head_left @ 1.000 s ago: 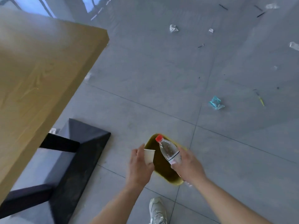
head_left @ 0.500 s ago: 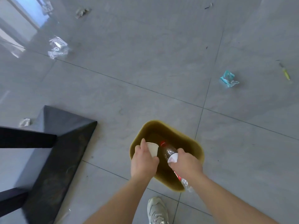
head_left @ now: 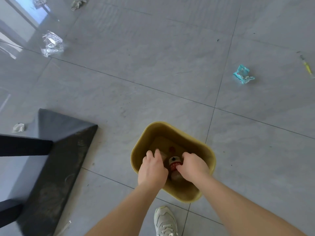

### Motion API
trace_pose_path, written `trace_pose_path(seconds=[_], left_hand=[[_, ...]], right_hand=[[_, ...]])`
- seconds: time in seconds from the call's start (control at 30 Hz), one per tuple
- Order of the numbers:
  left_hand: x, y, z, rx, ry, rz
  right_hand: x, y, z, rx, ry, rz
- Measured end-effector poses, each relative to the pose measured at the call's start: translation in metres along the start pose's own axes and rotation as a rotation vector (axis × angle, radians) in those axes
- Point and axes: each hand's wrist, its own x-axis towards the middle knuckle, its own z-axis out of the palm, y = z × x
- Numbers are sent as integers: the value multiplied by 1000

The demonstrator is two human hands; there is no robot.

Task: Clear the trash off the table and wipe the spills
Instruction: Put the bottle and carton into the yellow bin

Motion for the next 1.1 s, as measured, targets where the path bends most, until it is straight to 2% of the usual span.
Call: trace_pose_path(seconds=[0.3, 0.63, 0.8, 1.1], left_hand=[[-26, -10, -41, 89, 53, 173], [-63, -15, -104, 173, 170, 238], [-109, -12, -157, 169, 249, 277], [-233, -25, -301, 135, 421, 252]], right_hand=[[-32, -3, -27, 56, 27, -83], [-78, -31, -80, 20, 124, -156], [-125, -53, -118, 6, 193, -214], [-260, -127, -213, -69, 299, -388]])
